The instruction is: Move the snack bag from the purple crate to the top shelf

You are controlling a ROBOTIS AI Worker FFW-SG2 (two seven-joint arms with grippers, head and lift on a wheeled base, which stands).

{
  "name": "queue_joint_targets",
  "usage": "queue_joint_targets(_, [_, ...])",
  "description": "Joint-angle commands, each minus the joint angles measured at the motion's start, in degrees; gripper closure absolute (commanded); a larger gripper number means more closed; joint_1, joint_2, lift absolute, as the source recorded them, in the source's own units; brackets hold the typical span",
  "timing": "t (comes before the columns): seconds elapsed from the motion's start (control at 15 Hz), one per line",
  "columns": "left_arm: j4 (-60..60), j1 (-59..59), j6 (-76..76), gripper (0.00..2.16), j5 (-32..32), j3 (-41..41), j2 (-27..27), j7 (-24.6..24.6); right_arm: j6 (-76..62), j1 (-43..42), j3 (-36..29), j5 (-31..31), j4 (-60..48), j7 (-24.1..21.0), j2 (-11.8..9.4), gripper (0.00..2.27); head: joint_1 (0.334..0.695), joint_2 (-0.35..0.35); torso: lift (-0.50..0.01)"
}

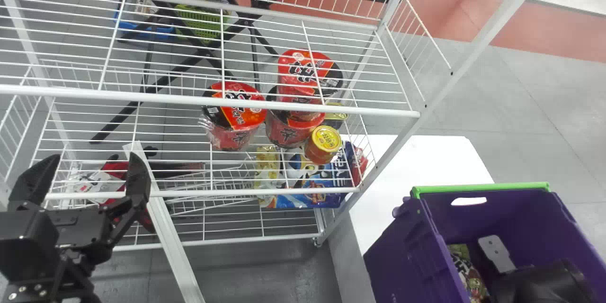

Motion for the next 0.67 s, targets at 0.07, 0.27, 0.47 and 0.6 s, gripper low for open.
queue_joint_targets(0.07, [0.0,0.1,-0.4,0.03,0.0,0.2,0.1,0.0,-0.4,-0.5,0.2,-0.3,-0.1,-1.4,0.5,0.0,0.695,-0.35,-0.458])
queue_joint_targets(0.27, [0.1,-0.1,-0.4,0.03,0.0,0.1,-0.1,-0.1,-0.5,-0.9,0.9,-0.3,0.2,-2.8,1.0,0.0,0.695,-0.35,-0.458])
queue_joint_targets(0.47, [0.7,-0.3,-0.4,0.03,0.1,0.1,-0.1,-0.1,-2.5,-1.1,1.6,-0.3,1.8,-3.7,1.2,0.0,0.695,-0.35,-0.458])
queue_joint_targets(0.6, [0.8,-0.3,-0.5,0.03,0.1,0.2,-0.1,-0.1,-3.0,-1.1,2.4,-0.3,2.5,-4.5,1.2,0.0,0.695,-0.35,-0.458])
